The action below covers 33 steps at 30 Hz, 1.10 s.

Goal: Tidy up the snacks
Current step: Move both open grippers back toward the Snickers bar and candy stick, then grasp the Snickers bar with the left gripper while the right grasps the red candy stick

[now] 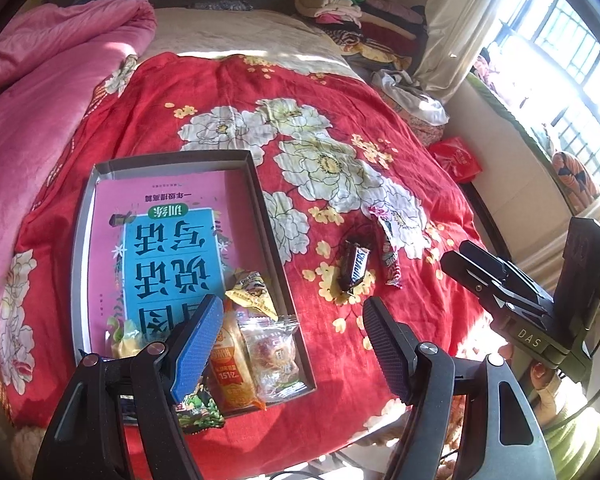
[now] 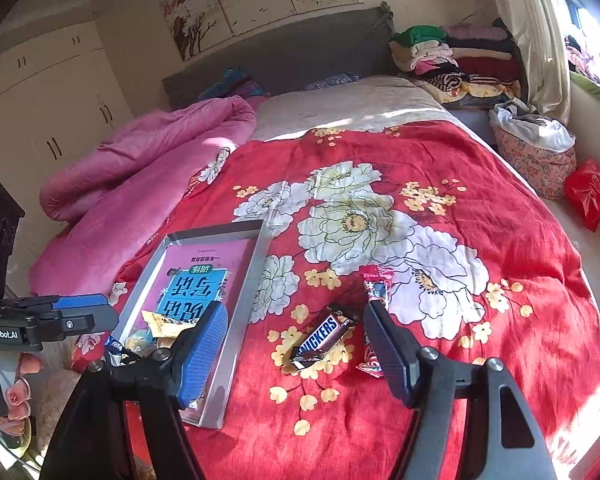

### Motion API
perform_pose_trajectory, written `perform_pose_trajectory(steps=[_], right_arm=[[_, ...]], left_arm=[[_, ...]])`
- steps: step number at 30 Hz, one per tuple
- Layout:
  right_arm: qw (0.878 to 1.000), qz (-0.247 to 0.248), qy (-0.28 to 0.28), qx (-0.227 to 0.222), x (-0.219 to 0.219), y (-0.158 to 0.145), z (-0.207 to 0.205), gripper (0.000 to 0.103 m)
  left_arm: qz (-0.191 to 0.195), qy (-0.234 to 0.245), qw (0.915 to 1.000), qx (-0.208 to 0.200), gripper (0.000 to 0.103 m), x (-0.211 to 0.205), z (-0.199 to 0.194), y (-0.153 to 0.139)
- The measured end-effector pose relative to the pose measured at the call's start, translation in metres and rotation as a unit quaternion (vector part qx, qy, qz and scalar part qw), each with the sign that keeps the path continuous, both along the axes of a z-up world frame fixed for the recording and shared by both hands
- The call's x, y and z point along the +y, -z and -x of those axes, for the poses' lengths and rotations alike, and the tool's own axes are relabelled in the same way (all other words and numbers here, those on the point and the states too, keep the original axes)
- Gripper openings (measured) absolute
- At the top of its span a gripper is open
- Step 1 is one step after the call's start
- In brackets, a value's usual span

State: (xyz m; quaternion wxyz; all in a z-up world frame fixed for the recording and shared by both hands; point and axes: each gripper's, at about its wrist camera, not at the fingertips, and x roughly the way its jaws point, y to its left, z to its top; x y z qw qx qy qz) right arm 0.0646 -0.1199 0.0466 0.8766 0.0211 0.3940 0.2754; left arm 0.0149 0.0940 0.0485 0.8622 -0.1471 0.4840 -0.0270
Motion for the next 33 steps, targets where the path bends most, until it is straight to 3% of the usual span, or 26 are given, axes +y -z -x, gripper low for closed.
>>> perform_pose_trajectory(steps=[12,25,33], right_arm=[[0.998,0.031,0.031,0.036,-0.029,0.040,-0.014,0.071],[0.996,0.064,0.020,0.065,-0.028,0.092,-0.031,0.070],[0.995,0.068,0.005,0.071,-0.020,0.112,-0.049,0.058]], left_arm=[[-0.011,0.050,0.9983,0.029,0.074,-0.043,-0.031,0.020],[-0.014,0.079,0.9934,0.081,0.074,-0.079,-0.073,0.063],[-0.021,0.082,0.9910,0.104,0.074,-0.091,-0.096,0.086]])
